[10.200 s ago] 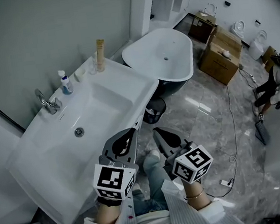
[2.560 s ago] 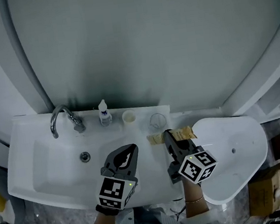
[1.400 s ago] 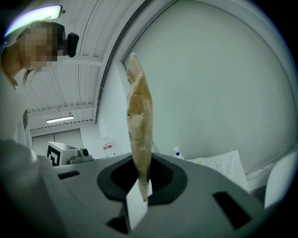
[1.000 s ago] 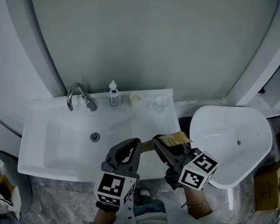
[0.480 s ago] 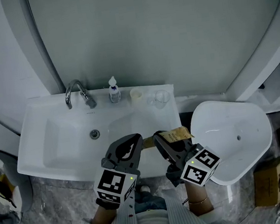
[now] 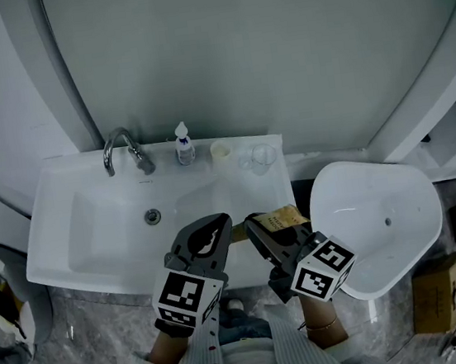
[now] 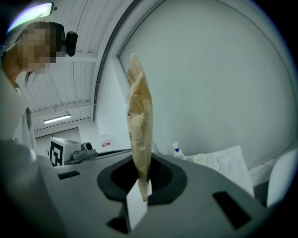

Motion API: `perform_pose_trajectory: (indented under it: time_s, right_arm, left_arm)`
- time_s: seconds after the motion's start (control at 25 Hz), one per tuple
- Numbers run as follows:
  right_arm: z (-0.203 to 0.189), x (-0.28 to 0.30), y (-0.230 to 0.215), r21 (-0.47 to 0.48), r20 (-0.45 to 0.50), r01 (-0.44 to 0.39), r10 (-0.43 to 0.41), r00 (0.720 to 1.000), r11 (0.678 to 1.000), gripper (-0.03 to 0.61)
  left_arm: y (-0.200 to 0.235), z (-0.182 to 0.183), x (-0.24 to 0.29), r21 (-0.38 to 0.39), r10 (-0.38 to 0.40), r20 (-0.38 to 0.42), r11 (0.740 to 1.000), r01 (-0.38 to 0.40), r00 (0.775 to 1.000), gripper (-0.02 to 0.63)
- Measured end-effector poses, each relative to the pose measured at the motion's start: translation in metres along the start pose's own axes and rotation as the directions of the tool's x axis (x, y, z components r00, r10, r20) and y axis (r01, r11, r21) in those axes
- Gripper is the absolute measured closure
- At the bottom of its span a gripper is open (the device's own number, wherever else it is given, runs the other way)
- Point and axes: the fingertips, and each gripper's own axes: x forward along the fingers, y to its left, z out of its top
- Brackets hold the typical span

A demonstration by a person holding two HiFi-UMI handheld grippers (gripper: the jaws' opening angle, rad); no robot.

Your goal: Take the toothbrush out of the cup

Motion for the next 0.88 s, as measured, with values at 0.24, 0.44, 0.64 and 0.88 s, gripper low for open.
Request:
perform_pose_trajectory:
  time_s: [0.24,0.44,0.64,0.88]
  right_arm:
    - [0.003,-0.0031,-0.0031,-0.007,0.008,0.012,-0.012,1.0,1.0,0.537]
    - [0.0028,-0.0016,-0.0045,-0.015,0.003,0.014,-0.014,1.0,1.0,0.537]
    - [0.0014,-0.0019,-0.0041,-0.016,0.0,0.011,-0.011,1.0,1.0,0.537]
    - [0.0069,-0.0071,-0.0067,-0.019,0.016,0.017,-0.017,1.0,1.0,0.537]
  left_arm:
    - [-0.0026,0.0003,0.0007,0.008,-0.002,0.0,1.0,0.002,1.0,0.597]
    - [-0.0008,0.0017,0.0038,-0.011,-0.011,0.011,1.0,0.011,1.0,0.597]
    - [0.0013,0.0052,0.004,-0.005,-0.021,0.026,1.0,0.021,0.999,0.597]
    - [0.0019,0.0089,0.0026,-0.037,-0.046,0.046,0.998,0.048,0.998,0.597]
